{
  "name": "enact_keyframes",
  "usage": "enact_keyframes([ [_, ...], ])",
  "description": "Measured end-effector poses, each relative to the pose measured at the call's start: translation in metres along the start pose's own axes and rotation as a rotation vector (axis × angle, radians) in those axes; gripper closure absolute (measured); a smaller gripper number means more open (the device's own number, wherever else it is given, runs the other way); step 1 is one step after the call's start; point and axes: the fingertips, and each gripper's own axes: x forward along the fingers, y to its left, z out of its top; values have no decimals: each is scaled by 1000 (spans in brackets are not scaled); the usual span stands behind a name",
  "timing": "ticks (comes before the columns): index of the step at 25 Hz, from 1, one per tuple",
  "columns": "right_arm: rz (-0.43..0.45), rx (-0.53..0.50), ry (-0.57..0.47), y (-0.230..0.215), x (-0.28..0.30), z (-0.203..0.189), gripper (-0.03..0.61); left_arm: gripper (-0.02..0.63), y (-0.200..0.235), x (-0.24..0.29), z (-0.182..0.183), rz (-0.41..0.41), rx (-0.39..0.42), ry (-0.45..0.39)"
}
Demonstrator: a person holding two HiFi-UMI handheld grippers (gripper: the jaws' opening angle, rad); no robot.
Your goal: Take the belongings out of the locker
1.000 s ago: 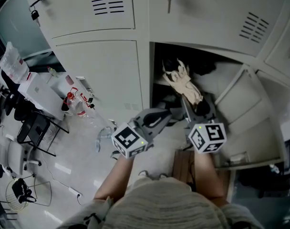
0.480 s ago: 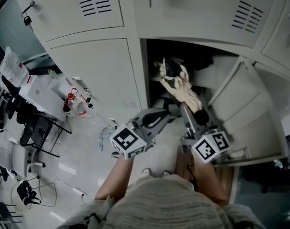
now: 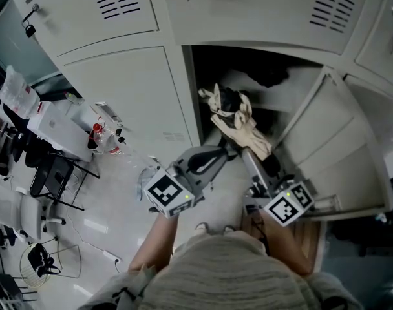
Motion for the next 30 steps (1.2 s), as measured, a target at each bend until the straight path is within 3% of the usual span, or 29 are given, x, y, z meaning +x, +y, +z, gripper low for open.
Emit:
enact_keyframes([
  [5, 40, 16, 7, 5, -3, -7, 360, 607, -1, 0, -3, 4, -6, 2],
  [30, 68, 43, 26, 2, -6, -10, 361, 607, -6, 4, -6, 25, -23, 3],
])
